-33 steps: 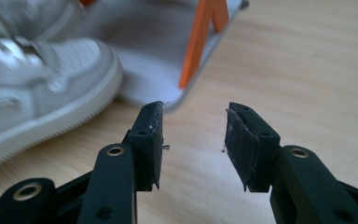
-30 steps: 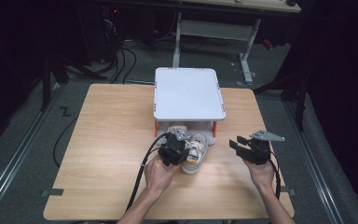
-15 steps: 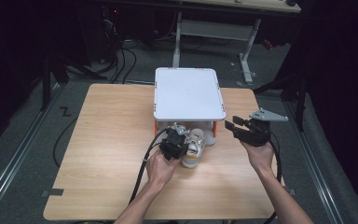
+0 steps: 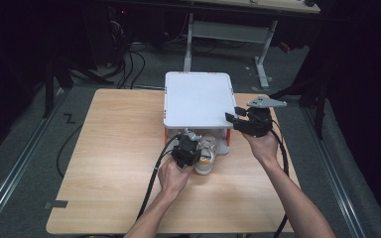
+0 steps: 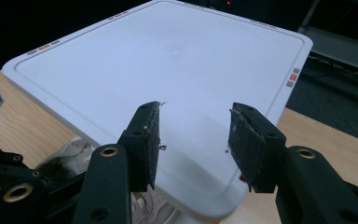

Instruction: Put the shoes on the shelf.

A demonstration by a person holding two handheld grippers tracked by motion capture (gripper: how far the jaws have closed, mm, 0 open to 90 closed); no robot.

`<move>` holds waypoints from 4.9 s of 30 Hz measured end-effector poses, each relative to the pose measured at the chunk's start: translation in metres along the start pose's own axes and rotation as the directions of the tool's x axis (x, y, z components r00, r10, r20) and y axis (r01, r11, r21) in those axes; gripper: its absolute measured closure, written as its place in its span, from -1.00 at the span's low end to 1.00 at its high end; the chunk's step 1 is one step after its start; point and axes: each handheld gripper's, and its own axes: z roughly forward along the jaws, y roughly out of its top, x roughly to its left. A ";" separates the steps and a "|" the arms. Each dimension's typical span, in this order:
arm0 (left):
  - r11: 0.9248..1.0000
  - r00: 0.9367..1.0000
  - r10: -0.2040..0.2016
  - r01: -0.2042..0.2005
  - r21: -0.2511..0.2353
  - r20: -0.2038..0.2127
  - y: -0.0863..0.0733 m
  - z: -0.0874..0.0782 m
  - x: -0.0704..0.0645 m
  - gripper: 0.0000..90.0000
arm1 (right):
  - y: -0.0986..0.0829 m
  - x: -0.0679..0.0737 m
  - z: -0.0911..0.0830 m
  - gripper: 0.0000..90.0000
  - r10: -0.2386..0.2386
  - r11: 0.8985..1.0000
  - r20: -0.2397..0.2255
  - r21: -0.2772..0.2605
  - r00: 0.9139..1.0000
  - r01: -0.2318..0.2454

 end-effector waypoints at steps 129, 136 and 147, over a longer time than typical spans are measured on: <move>0.978 0.951 -0.193 0.165 -0.131 -0.241 -0.006 0.051 -0.001 -0.34 | 0.006 0.005 0.040 0.15 -0.002 0.997 0.010 0.081 1.000 0.001; 0.969 0.942 -0.214 0.172 -0.176 -0.260 -0.005 0.059 0.001 -0.31 | 0.006 0.006 0.040 0.15 -0.001 0.997 0.012 0.081 1.000 0.000; 0.978 0.950 -0.190 0.161 -0.130 -0.248 -0.007 0.058 0.007 -0.36 | 0.007 0.006 0.040 0.15 -0.002 0.996 0.013 0.085 1.000 0.000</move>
